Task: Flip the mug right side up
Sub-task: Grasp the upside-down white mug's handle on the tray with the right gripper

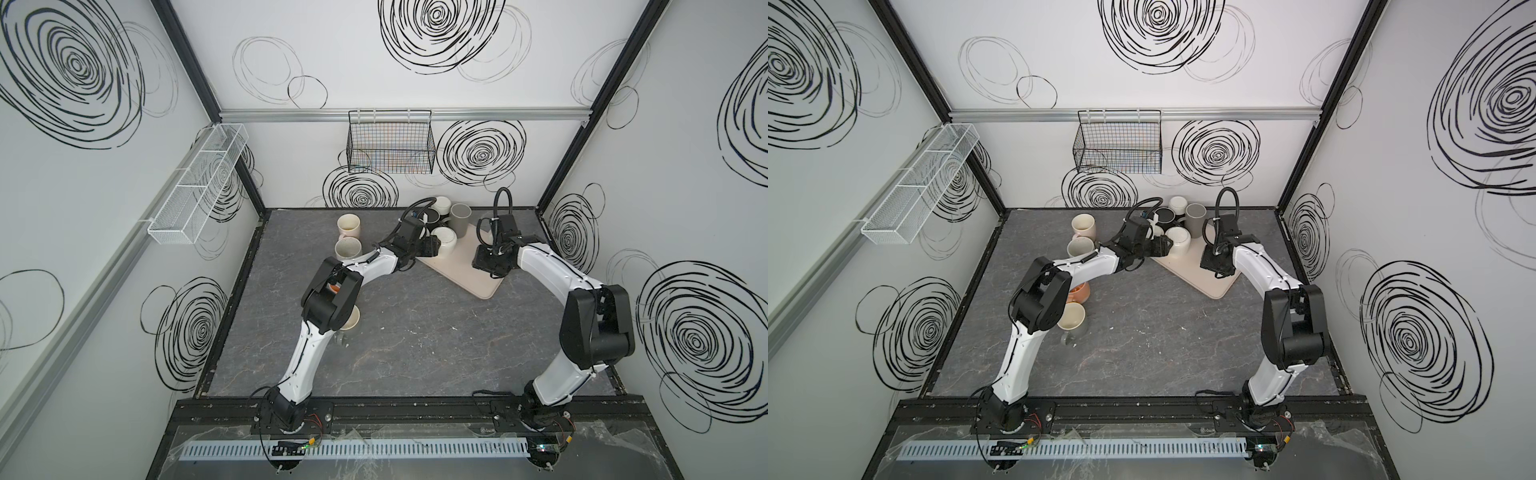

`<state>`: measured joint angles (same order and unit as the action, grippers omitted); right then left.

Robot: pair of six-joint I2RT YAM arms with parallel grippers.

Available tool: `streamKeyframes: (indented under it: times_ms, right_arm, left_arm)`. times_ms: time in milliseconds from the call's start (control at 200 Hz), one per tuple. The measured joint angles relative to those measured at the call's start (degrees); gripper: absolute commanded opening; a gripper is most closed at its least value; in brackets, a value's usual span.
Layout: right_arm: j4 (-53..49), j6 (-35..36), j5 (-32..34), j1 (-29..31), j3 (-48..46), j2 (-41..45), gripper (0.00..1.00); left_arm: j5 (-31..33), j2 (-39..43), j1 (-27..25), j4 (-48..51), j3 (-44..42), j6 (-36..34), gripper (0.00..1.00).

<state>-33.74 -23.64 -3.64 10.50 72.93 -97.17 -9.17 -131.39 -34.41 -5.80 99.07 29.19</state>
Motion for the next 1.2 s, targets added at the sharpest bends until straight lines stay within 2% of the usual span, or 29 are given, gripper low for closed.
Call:
streamKeyframes:
  times_ms: [195,495,620,881,1016,1201]
  right_arm:
    - [0.0,0.5,-0.2,-1.3,-0.5,0.2,0.49]
    - [0.0,1.2,-0.4,-2.8,-0.4,1.2,0.49]
    - [-0.3,1.6,-0.2,-0.7,1.9,0.1,0.50]
    - [-1.6,3.2,1.0,5.2,13.8,-10.1,0.50]
    - [-3.2,4.3,2.0,5.7,19.5,-16.0,0.50]
    - [-5.9,5.8,3.3,5.7,27.5,-22.0,0.47]
  left_arm:
    - [-0.9,-1.0,-2.2,-0.5,1.2,0.8,0.62]
    - [-2.6,-1.1,-9.4,-2.1,4.7,2.1,0.61]
    - [-2.4,3.6,-9.3,-3.5,-3.0,3.0,0.61]
    - [0.9,16.8,-3.2,-4.9,-19.6,3.1,0.61]
    - [2.0,21.0,-2.4,-6.4,-24.1,3.2,0.62]
    - [2.4,21.9,-2.9,-7.3,-26.6,3.2,0.62]
